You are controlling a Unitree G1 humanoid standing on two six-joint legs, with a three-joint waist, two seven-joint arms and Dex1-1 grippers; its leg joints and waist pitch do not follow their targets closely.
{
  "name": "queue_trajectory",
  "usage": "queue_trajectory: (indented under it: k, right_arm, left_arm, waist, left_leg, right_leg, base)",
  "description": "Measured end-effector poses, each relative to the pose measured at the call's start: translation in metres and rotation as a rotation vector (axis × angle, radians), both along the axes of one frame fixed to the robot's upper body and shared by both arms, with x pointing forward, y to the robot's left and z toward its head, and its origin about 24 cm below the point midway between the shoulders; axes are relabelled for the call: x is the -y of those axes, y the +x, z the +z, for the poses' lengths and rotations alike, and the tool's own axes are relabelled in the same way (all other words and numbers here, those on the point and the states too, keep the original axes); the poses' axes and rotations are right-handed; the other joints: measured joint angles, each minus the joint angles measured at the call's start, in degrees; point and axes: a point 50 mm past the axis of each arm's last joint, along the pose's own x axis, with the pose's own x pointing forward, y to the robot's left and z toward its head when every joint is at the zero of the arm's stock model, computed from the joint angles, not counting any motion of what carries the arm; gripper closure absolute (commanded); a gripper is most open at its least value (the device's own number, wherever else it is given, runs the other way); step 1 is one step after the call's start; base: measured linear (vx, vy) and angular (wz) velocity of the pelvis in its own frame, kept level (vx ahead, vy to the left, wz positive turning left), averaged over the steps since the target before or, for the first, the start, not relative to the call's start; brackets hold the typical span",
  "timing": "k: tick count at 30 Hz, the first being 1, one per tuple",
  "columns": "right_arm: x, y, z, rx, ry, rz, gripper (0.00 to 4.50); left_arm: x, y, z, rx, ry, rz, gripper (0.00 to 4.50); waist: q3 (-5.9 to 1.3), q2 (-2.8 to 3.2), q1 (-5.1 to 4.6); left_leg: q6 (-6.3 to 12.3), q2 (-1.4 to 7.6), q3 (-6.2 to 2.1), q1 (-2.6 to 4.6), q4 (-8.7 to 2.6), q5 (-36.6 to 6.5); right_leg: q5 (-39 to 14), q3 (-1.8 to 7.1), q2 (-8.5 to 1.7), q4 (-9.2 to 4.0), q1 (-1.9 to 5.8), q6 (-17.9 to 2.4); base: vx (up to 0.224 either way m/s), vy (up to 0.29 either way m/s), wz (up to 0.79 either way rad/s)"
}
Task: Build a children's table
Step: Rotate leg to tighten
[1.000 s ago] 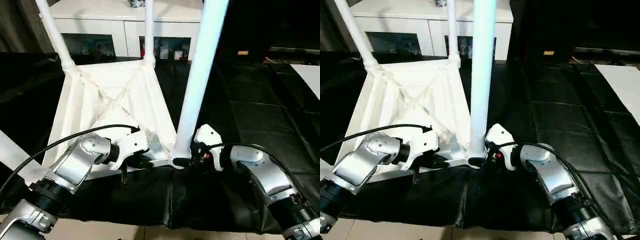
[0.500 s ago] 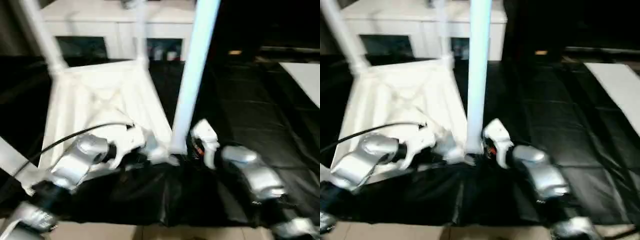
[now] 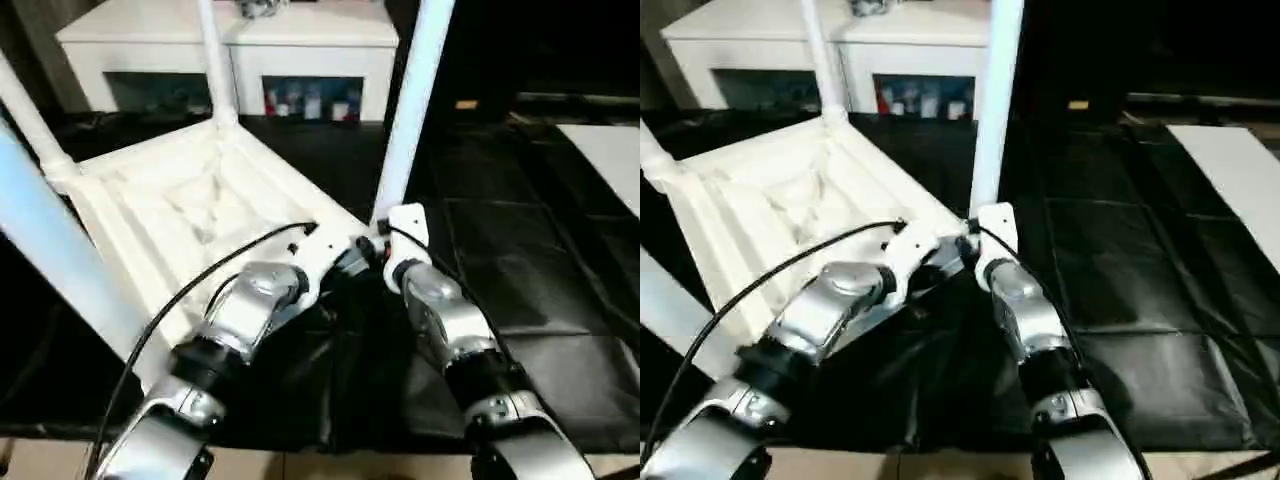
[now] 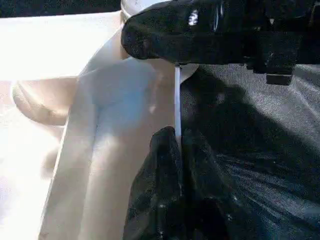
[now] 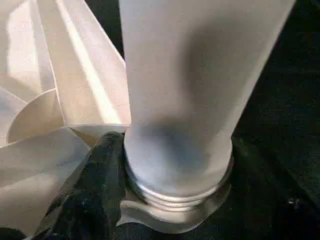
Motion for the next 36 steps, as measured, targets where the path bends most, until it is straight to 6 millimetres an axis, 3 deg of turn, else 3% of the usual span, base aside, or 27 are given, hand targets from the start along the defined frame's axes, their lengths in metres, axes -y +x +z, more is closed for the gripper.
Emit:
queue_trajectory:
  k: [2, 3, 4, 8, 12, 17, 20, 24, 30, 35, 36]
  right_arm:
    - [0.000, 0.000, 0.000, 0.001, 0.010, 0.010, 1.84]
    - [-0.001, 0.000, 0.000, 0.003, 0.013, 0.015, 1.28]
    - [-0.001, -0.001, 0.000, 0.005, 0.016, 0.019, 1.14]
    - [0.000, -0.006, 0.002, 0.017, 0.050, 0.062, 0.94]
    - [0.015, -0.012, 0.015, 0.041, 0.017, 0.189, 0.58]
    - [0.052, -0.033, 0.024, 0.012, -0.077, 0.454, 0.58]
    - [0.065, -0.049, 0.020, -0.035, -0.088, 0.596, 0.58]
    - [0.059, -0.056, 0.018, -0.046, -0.089, 0.694, 0.58]
    - [0.047, -0.059, 0.019, -0.041, -0.049, 0.778, 0.58]
    - [0.042, -0.056, 0.025, -0.011, -0.066, 0.816, 0.58]
    - [0.043, -0.056, 0.024, -0.018, -0.066, 0.814, 0.82]
  left_arm:
    - [-0.002, 0.000, 0.000, -0.002, 0.009, -0.007, 4.50]
    - [-0.003, 0.000, 0.000, -0.005, 0.013, -0.011, 4.50]
    - [-0.004, 0.000, 0.001, -0.006, 0.015, -0.014, 4.50]
    - [-0.010, -0.001, 0.002, -0.006, 0.026, -0.036, 4.50]
    - [-0.027, -0.006, 0.002, -0.001, 0.053, -0.088, 4.50]
    - [-0.049, -0.016, 0.004, -0.014, 0.074, -0.186, 4.50]
    - [-0.065, -0.022, 0.006, -0.033, 0.081, -0.270, 4.50]
    - [-0.071, -0.033, 0.007, -0.075, 0.053, -0.376, 4.50]
    - [-0.065, -0.041, 0.009, -0.110, 0.046, -0.468, 4.50]
    - [-0.065, -0.041, 0.009, -0.112, 0.046, -0.478, 4.50]
    - [-0.065, -0.041, 0.009, -0.112, 0.047, -0.478, 4.50]
  waist:
    - [0.00, 0.00, 0.02]
    - [0.01, 0.01, -0.04]
    - [0.01, 0.01, -0.05]
    - [0.03, 0.03, -0.25]
    - [0.05, 0.01, -0.33]
    - [0.10, 0.11, 0.42]
    - [0.16, 0.23, 0.25]
    - [0.27, 0.39, 0.60]
    - [0.29, 0.42, 2.35]
    - [0.29, 0.41, 2.45]
    - [0.29, 0.41, 2.43]
  left_leg:
    - [0.00, 0.02, 0.00, 0.00, -0.01, 0.00]
    - [0.00, 0.02, 0.00, -0.01, -0.03, 0.00]
    - [0.00, 0.02, 0.00, -0.01, -0.05, 0.00]
    - [0.00, 0.05, 0.01, -0.03, -0.14, 0.00]
    - [-0.01, 0.14, 0.00, 0.00, -0.15, 0.00]
    - [-0.02, 0.14, 0.01, 0.01, -0.18, -0.01]
    - [-0.02, 0.16, 0.02, 0.02, -0.26, -0.01]
    - [-0.02, 0.18, 0.03, 0.02, -0.25, -0.01]
    - [0.11, 0.16, 0.18, -0.03, -0.14, -0.03]
    - [0.12, 0.16, 0.17, -0.02, -0.11, -0.02]
    - [0.11, 0.16, 0.17, -0.02, -0.11, -0.02]
  right_leg:
    - [0.00, -0.01, 0.01, 0.01, -0.02, 0.00]
    - [0.00, -0.02, 0.01, 0.01, -0.03, 0.00]
    - [0.00, -0.02, 0.01, 0.00, -0.04, 0.01]
    - [-0.01, -0.04, 0.04, -0.01, -0.09, 0.02]
    - [-0.01, -0.06, 0.12, -0.01, -0.09, 0.02]
    - [-0.02, -0.06, 0.11, -0.13, -0.02, 0.03]
    - [-0.02, -0.06, 0.14, -0.16, -0.05, 0.03]
    - [-0.02, -0.07, 0.14, -0.18, -0.10, 0.02]
    - [-0.03, -0.09, -0.02, -0.27, -0.11, 0.01]
    - [-0.03, -0.10, -0.03, -0.23, -0.09, 0.01]
    - [-0.03, -0.10, -0.03, -0.23, -0.09, 0.01]
  base:
    - [0.000, 0.000, 0.00]
    - [0.000, 0.000, 0.00]
    - [0.000, 0.000, 0.00]
    - [0.000, 0.000, 0.00]
    - [0.000, 0.000, 0.00]
    - [0.000, 0.000, 0.00]
    - [0.000, 0.000, 0.00]
    - [0.000, 0.000, 0.00]
    - [0.000, 0.000, 0.00]
    - [0.000, 0.000, 0.00]
    - [0.000, 0.000, 0.00]
